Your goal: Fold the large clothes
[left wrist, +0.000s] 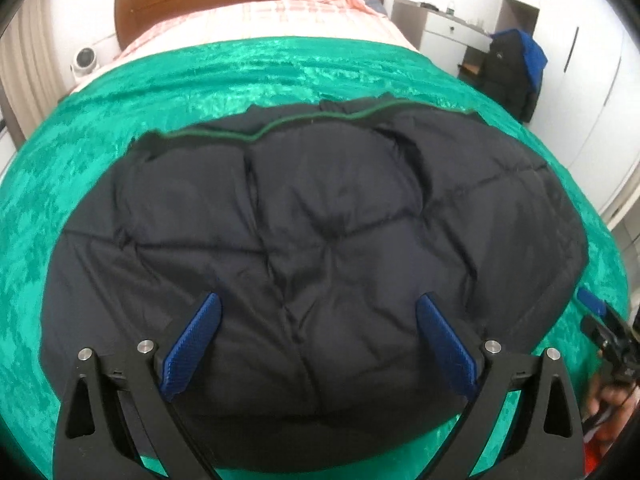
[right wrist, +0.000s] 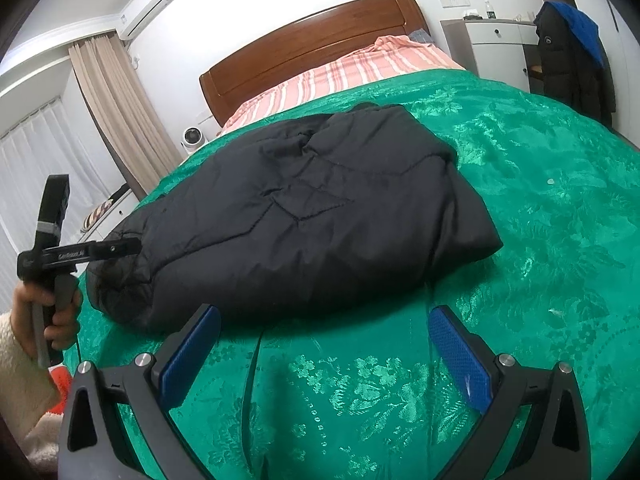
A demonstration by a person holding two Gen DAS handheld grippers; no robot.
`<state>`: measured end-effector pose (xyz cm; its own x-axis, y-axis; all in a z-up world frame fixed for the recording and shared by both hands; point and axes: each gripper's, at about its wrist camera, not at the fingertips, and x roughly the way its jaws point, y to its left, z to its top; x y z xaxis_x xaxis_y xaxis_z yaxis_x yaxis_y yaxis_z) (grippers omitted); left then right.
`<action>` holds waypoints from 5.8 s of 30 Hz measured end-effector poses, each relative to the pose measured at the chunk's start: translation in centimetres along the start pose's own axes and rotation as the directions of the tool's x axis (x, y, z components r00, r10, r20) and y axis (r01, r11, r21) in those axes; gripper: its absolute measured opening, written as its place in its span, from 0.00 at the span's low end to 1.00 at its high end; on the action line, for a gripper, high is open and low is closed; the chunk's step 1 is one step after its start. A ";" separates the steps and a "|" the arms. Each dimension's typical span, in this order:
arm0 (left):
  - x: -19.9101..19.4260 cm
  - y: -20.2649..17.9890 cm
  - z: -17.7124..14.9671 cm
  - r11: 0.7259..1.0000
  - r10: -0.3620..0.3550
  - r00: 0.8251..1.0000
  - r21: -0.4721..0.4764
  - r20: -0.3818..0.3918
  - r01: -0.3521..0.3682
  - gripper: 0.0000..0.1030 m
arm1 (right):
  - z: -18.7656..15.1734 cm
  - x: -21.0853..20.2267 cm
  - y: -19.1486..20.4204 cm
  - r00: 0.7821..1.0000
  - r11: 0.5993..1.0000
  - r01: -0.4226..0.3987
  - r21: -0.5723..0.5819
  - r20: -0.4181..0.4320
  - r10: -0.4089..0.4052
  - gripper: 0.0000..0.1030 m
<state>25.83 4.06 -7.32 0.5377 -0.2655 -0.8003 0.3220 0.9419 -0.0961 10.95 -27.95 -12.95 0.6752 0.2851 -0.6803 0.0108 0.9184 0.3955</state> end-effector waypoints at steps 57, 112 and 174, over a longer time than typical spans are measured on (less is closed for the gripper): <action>-15.5 21.2 -6.6 0.886 -0.206 0.946 -0.363 0.249 0.288 0.97 | 0.2 9.5 39.5 0.999 0.295 -0.049 -0.954 -0.044 0.023 0.34; -1.6 24.6 1.7 0.895 -0.249 0.966 -0.396 -0.067 0.204 0.49 | 1.2 15.3 40.6 0.985 0.729 -0.170 -0.663 -0.147 0.095 1.00; 1.6 24.6 -4.7 0.744 -0.545 0.828 -0.532 -0.133 0.404 1.00 | 10.1 20.0 19.3 0.749 0.875 -0.475 0.091 -0.481 0.456 0.95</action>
<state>30.95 27.79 -13.76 0.1664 -0.7055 -0.6889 0.0425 0.7031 -0.7098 32.08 -7.25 -12.68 0.1562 0.7644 -0.6256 -0.2444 0.6435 0.7253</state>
